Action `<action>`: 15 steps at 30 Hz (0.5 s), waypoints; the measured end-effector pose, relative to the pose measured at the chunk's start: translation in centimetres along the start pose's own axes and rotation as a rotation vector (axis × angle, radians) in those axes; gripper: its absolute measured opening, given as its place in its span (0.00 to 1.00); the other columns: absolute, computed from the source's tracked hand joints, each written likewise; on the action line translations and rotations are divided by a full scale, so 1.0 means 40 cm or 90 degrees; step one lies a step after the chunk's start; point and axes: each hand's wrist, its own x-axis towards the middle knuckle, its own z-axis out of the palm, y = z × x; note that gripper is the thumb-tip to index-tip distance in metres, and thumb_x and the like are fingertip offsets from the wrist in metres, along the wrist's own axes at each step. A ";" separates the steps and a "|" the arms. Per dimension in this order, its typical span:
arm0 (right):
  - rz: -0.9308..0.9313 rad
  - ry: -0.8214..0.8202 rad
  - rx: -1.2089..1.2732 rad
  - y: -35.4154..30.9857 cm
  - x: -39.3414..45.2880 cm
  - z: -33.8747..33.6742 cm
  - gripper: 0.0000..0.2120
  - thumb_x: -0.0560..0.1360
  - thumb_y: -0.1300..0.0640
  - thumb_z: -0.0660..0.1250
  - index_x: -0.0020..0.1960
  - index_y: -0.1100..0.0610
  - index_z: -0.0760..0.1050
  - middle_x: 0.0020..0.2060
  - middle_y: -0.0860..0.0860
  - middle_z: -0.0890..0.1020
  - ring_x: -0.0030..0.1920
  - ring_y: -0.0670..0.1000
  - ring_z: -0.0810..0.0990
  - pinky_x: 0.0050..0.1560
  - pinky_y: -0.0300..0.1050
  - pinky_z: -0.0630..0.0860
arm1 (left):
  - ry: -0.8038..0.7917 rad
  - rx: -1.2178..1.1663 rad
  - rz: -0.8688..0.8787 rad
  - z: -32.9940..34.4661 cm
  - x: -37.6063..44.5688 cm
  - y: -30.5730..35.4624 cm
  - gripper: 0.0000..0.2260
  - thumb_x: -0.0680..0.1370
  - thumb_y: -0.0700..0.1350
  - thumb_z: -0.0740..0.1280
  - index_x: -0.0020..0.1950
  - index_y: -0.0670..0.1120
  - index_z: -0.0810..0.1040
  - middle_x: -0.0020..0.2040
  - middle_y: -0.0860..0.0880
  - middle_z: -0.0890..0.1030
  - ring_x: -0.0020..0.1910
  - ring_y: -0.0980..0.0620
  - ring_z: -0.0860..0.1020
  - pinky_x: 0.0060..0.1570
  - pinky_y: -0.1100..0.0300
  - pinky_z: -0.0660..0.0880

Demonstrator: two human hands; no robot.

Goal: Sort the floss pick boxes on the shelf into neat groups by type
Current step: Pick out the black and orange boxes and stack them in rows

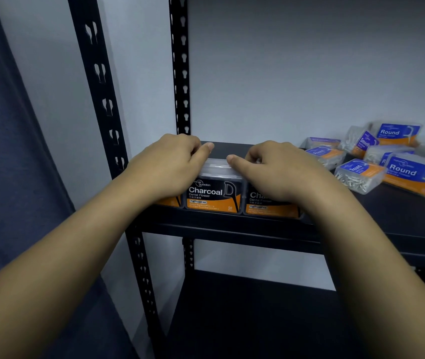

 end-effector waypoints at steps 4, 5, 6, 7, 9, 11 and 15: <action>0.001 0.002 0.008 0.000 0.003 0.000 0.24 0.78 0.30 0.55 0.46 0.47 0.79 0.48 0.49 0.83 0.51 0.55 0.81 0.46 0.49 0.73 | 0.006 0.005 0.000 0.000 0.002 0.006 0.21 0.85 0.59 0.53 0.35 0.52 0.70 0.34 0.50 0.76 0.35 0.52 0.74 0.34 0.55 0.64; -0.001 0.002 0.007 0.000 0.003 0.000 0.24 0.78 0.30 0.55 0.46 0.47 0.79 0.48 0.49 0.83 0.51 0.54 0.80 0.45 0.49 0.73 | 0.006 0.005 -0.002 0.000 0.001 0.006 0.21 0.85 0.59 0.53 0.35 0.52 0.70 0.34 0.50 0.76 0.35 0.52 0.74 0.33 0.55 0.64; -0.002 0.002 0.006 0.001 0.004 0.000 0.24 0.78 0.30 0.55 0.46 0.47 0.79 0.48 0.49 0.83 0.51 0.54 0.80 0.45 0.49 0.72 | 0.006 0.006 -0.003 0.000 0.001 0.007 0.21 0.85 0.59 0.53 0.35 0.52 0.69 0.34 0.50 0.76 0.35 0.52 0.74 0.34 0.55 0.65; -0.004 0.002 0.004 0.001 0.004 0.000 0.24 0.78 0.30 0.55 0.47 0.47 0.79 0.48 0.49 0.83 0.51 0.54 0.80 0.45 0.49 0.72 | 0.006 0.007 -0.004 0.000 0.001 0.007 0.21 0.85 0.59 0.52 0.35 0.53 0.69 0.34 0.51 0.76 0.35 0.52 0.74 0.33 0.55 0.65; -0.005 0.003 0.005 0.002 0.003 0.001 0.23 0.79 0.30 0.55 0.46 0.47 0.79 0.48 0.48 0.83 0.51 0.54 0.80 0.46 0.49 0.73 | 0.008 0.009 -0.003 0.002 0.000 0.008 0.21 0.85 0.59 0.52 0.35 0.54 0.69 0.34 0.52 0.75 0.34 0.53 0.74 0.33 0.55 0.63; -0.003 0.004 0.007 0.002 0.003 0.000 0.23 0.78 0.30 0.56 0.46 0.47 0.78 0.48 0.48 0.82 0.51 0.54 0.80 0.46 0.49 0.73 | 0.013 0.014 -0.005 0.003 0.000 0.008 0.21 0.85 0.59 0.52 0.35 0.53 0.69 0.34 0.52 0.75 0.34 0.53 0.74 0.32 0.56 0.63; -0.001 0.007 0.012 0.003 0.004 0.002 0.23 0.78 0.30 0.56 0.47 0.47 0.79 0.47 0.48 0.82 0.50 0.54 0.80 0.45 0.49 0.73 | 0.026 0.012 -0.015 0.007 0.001 0.008 0.22 0.85 0.59 0.52 0.38 0.50 0.74 0.34 0.50 0.77 0.35 0.50 0.76 0.34 0.55 0.65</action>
